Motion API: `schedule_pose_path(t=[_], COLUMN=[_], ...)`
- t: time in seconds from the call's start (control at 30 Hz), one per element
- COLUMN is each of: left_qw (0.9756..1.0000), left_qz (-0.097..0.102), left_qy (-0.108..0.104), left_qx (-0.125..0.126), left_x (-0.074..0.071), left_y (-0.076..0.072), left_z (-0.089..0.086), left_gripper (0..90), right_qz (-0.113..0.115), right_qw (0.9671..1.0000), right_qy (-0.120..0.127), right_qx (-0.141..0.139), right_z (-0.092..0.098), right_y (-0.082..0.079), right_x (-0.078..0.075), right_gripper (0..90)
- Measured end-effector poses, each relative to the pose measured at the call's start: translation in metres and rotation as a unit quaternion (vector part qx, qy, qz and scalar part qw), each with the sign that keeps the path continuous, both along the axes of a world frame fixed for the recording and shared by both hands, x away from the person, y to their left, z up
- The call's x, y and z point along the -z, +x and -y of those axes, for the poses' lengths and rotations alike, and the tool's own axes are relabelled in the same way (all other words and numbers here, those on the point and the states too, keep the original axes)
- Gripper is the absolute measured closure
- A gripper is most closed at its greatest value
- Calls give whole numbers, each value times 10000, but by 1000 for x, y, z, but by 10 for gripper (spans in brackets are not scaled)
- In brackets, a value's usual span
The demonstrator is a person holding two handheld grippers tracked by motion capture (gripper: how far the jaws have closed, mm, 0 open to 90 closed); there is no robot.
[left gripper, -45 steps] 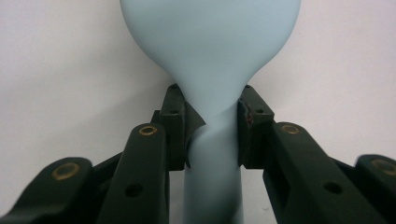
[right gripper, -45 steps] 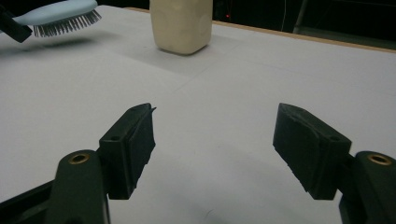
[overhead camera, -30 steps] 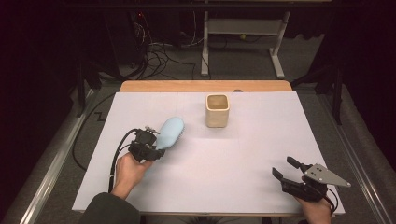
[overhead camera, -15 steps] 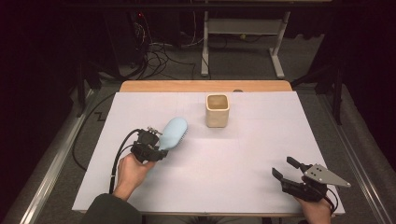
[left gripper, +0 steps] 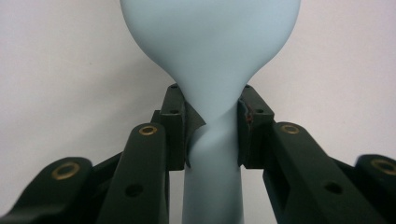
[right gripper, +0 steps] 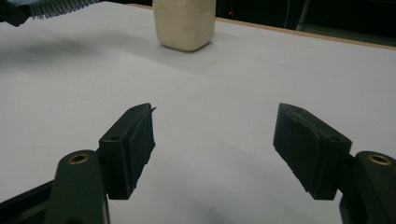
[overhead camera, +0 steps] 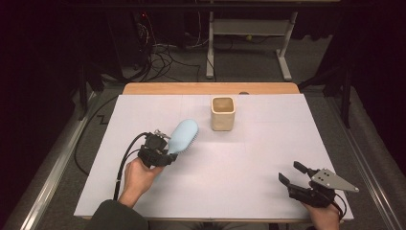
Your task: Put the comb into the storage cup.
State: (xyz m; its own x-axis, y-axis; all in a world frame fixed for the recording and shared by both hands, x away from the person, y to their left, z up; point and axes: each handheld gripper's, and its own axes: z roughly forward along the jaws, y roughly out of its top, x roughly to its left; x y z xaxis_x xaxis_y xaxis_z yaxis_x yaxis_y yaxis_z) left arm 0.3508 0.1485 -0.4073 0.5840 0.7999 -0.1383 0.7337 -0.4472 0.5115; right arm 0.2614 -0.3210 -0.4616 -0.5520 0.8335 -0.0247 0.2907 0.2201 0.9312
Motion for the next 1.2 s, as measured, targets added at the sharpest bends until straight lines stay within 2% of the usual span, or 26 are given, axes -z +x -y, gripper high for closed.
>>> schedule_pose_path(t=[0.8, 1.2], left_qw=[9992, 9983], left_qz=[110, 198], left_qy=[-56, -202], left_qx=[376, 509], left_x=[-4, -6], left_y=[-7, -7], left_z=[18, 24], left_gripper=[693, 693], right_qz=[159, 249], right_qw=[9998, 9993], right_qy=[-109, -150], right_qx=[100, 224], right_z=[0, 1], right_y=[-5, -13], right_x=[-2, -4], right_gripper=[299, 298])
